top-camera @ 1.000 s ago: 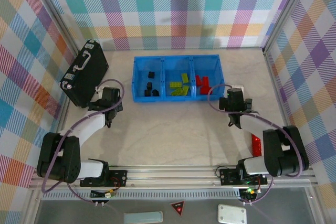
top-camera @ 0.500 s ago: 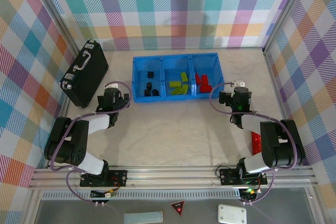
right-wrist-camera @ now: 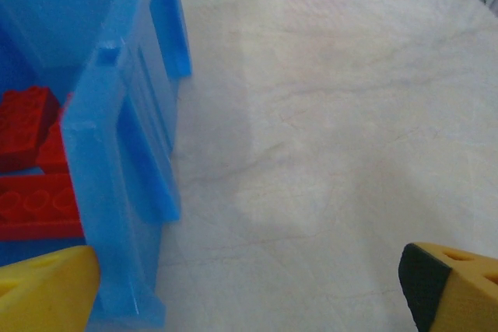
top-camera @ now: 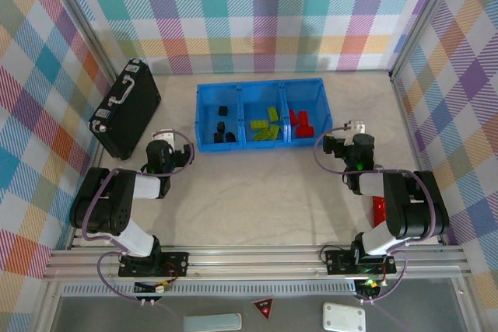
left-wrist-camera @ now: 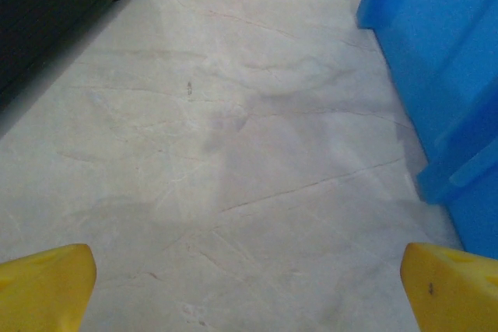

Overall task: Sort the legos into containers by color
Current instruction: Reset both arms

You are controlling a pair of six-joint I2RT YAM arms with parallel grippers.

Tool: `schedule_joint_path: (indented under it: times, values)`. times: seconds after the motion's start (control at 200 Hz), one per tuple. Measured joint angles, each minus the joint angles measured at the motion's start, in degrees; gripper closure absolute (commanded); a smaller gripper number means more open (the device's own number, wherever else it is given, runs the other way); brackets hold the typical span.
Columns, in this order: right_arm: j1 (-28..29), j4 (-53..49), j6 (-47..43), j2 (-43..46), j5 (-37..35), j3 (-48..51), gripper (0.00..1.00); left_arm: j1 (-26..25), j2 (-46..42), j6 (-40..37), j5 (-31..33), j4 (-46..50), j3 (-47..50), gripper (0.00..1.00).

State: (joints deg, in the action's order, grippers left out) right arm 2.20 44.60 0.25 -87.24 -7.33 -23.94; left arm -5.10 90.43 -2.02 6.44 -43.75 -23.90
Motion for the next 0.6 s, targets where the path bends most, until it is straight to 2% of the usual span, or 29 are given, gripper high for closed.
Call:
schedule_joint_path:
  times: [0.6]
  values:
    - [-0.07,1.70,0.39,-0.37,1.25,0.66,0.01,0.00,0.00,-0.24,-0.87,-2.97,0.00,0.00]
